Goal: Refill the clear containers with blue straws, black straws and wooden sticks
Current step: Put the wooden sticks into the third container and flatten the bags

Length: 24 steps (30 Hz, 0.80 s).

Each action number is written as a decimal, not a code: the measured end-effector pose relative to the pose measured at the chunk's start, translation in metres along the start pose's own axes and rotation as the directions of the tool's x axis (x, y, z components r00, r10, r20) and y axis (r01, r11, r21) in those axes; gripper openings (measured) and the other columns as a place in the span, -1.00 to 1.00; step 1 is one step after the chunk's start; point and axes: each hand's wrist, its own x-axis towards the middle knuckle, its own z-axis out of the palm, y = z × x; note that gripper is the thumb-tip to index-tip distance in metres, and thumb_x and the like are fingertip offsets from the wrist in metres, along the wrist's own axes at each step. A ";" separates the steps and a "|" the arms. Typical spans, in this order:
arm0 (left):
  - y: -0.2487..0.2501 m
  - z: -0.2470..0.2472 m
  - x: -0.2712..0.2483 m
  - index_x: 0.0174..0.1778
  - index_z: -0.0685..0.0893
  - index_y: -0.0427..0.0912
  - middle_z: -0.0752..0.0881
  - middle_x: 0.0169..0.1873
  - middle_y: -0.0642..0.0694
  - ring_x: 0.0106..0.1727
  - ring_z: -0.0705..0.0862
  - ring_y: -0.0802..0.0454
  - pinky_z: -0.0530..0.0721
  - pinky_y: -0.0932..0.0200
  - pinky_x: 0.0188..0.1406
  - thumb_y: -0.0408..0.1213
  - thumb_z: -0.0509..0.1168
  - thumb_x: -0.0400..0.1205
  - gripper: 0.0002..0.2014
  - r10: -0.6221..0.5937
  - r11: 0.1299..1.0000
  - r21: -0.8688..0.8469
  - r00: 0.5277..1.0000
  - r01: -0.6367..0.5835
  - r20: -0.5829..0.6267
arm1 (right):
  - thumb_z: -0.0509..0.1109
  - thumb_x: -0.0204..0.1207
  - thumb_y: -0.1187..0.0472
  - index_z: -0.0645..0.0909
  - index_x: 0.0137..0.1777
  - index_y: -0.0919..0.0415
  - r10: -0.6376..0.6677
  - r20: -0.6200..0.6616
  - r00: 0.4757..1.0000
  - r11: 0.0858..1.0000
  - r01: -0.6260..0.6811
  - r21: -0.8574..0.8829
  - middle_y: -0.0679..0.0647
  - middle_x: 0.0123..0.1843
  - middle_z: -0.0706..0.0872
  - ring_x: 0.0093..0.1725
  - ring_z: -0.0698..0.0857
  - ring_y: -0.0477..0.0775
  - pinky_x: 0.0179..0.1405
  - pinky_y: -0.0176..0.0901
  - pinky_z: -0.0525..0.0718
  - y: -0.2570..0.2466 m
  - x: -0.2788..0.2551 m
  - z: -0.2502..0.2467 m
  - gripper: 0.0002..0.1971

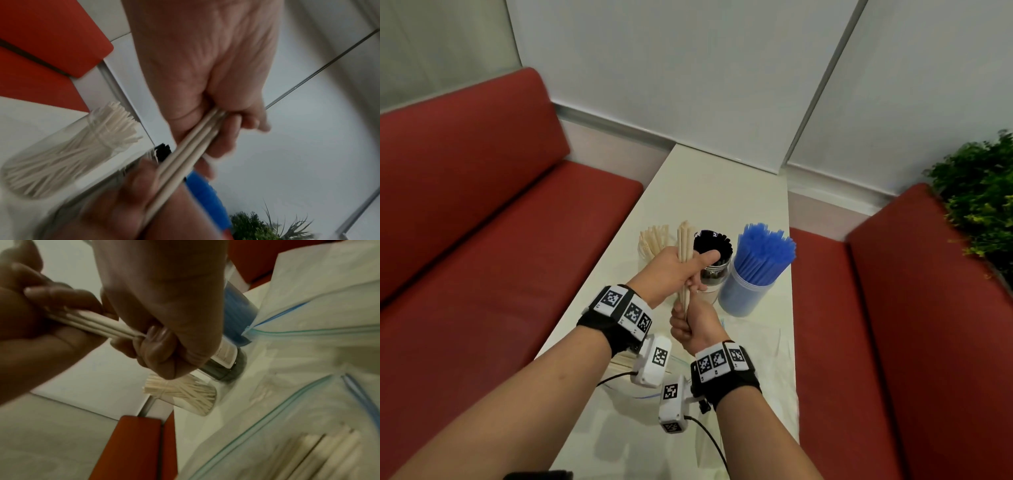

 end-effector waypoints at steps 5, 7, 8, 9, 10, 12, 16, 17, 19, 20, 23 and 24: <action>0.009 -0.030 -0.006 -0.14 0.79 -0.31 0.84 -0.12 -0.23 0.00 0.83 -0.14 0.79 0.07 0.05 -0.08 0.54 0.50 -0.69 -0.435 0.891 0.253 0.870 0.378 0.231 | 0.22 0.71 -0.29 0.47 -0.33 0.14 -0.011 -0.028 1.000 0.977 0.005 -0.212 -0.01 -0.52 0.38 -0.61 0.22 -0.10 -0.70 -0.31 0.13 0.019 0.011 -0.024 -0.45; 0.009 -0.034 -0.009 0.09 0.73 -0.48 0.82 -0.08 -0.38 -0.04 0.84 -0.24 0.81 0.09 -0.05 -0.24 0.55 0.50 -0.61 -0.533 0.842 0.242 0.814 0.483 0.232 | 0.23 0.73 -0.25 0.47 -0.34 0.15 0.007 -0.029 1.000 0.967 -0.014 -0.256 -0.01 -0.53 0.40 -0.60 0.24 -0.09 -0.69 -0.31 0.16 0.026 0.014 -0.029 -0.46; 0.008 -0.034 -0.010 0.14 0.69 -0.53 0.81 -0.10 -0.44 -0.07 0.84 -0.28 0.81 0.06 -0.03 -0.30 0.53 0.51 -0.60 -0.557 0.825 0.248 0.805 0.507 0.207 | 0.23 0.73 -0.23 0.48 -0.33 0.16 0.015 -0.025 1.000 0.962 -0.021 -0.271 -0.01 -0.53 0.41 -0.59 0.25 -0.09 -0.69 -0.31 0.16 0.028 0.015 -0.030 -0.48; 0.006 -0.034 -0.011 0.15 0.68 -0.56 0.80 -0.11 -0.46 -0.06 0.83 -0.29 0.79 0.01 0.06 -0.34 0.52 0.51 -0.60 -0.569 0.814 0.266 0.801 0.516 0.188 | 0.23 0.74 -0.20 0.49 -0.32 0.16 0.022 -0.018 1.000 0.960 -0.026 -0.278 -0.01 -0.53 0.41 -0.59 0.25 -0.09 -0.68 -0.31 0.17 0.029 0.017 -0.030 -0.49; 0.004 -0.034 -0.012 0.14 0.68 -0.55 0.80 -0.11 -0.46 -0.04 0.83 -0.30 0.75 -0.04 0.16 -0.37 0.50 0.52 -0.63 -0.568 0.812 0.282 0.803 0.511 0.182 | 0.23 0.74 -0.18 0.50 -0.32 0.16 0.026 -0.010 1.000 0.959 -0.027 -0.281 -0.01 -0.53 0.41 -0.59 0.25 -0.09 -0.68 -0.31 0.17 0.030 0.018 -0.030 -0.50; 0.004 -0.035 -0.012 0.09 0.71 -0.51 0.81 -0.10 -0.42 -0.03 0.83 -0.27 0.71 -0.09 0.23 -0.39 0.49 0.52 -0.70 -0.536 0.830 0.288 0.824 0.477 0.182 | 0.23 0.75 -0.14 0.51 -0.32 0.18 0.020 0.003 1.000 0.967 -0.019 -0.253 0.00 -0.52 0.42 -0.60 0.24 -0.08 -0.69 -0.31 0.17 0.029 0.021 -0.029 -0.51; 0.019 -0.050 0.001 0.01 0.71 -0.51 0.82 -0.16 -0.41 -0.09 0.84 -0.25 0.82 0.03 -0.04 -0.45 0.51 0.50 -0.76 -0.443 0.884 0.231 0.886 0.407 0.134 | 0.15 0.82 -0.05 0.60 -0.18 0.28 0.044 -0.008 0.999 0.990 -0.045 -0.130 0.07 -0.49 0.46 -0.61 0.30 -0.03 -0.65 -0.30 0.33 0.027 0.030 -0.025 -0.53; 0.027 -0.057 0.007 0.01 0.70 -0.52 0.82 -0.15 -0.41 -0.08 0.84 -0.25 0.83 0.06 -0.09 -0.45 0.51 0.50 -0.75 -0.408 0.901 0.208 0.906 0.380 0.113 | 0.11 0.83 -0.03 0.63 -0.14 0.30 0.069 -0.006 0.998 0.985 -0.069 -0.157 0.10 -0.48 0.50 -0.60 0.37 0.00 -0.61 -0.28 0.42 0.028 0.031 -0.025 -0.52; 0.045 -0.072 0.024 -0.04 0.75 -0.44 0.83 -0.16 -0.35 -0.08 0.85 -0.20 0.82 0.15 -0.17 -0.43 0.52 0.49 -0.80 -0.301 0.939 0.195 0.952 0.285 0.055 | 0.08 0.84 0.02 0.65 -0.13 0.30 0.139 0.037 0.990 0.927 -0.117 -0.355 0.15 -0.44 0.62 -0.55 0.51 0.06 -0.52 -0.20 0.61 0.033 0.031 -0.024 -0.53; 0.054 -0.078 0.034 -0.08 0.77 -0.38 0.84 -0.17 -0.30 -0.09 0.85 -0.15 0.81 0.21 -0.21 -0.41 0.54 0.48 -0.84 -0.229 0.951 0.211 0.973 0.225 -0.003 | 0.10 0.83 0.05 0.66 -0.14 0.30 0.192 0.070 0.979 0.864 -0.135 -0.486 0.17 -0.40 0.66 -0.51 0.57 0.09 -0.46 -0.16 0.67 0.038 0.030 -0.022 -0.55; 0.071 -0.088 0.063 -0.12 0.79 -0.34 0.84 -0.19 -0.28 -0.14 0.86 -0.09 0.80 0.23 -0.23 -0.37 0.57 0.45 -0.84 -0.039 0.985 0.155 0.980 0.070 -0.194 | 0.19 0.78 0.21 0.65 -0.05 0.35 0.332 0.143 0.932 0.578 -0.082 -0.812 0.22 -0.23 0.69 -0.33 0.68 0.17 -0.28 -0.10 0.68 0.054 0.027 -0.007 -0.72; 0.071 -0.089 0.073 -0.13 0.78 -0.37 0.83 -0.20 -0.31 -0.14 0.86 -0.12 0.81 0.17 -0.20 -0.39 0.56 0.45 -0.84 -0.002 0.992 0.123 0.971 0.032 -0.237 | 0.22 0.77 0.25 0.67 0.04 0.36 0.317 0.173 0.933 0.456 0.010 -0.890 0.26 -0.12 0.72 -0.18 0.72 0.25 -0.17 -0.07 0.67 0.062 0.029 -0.003 -0.77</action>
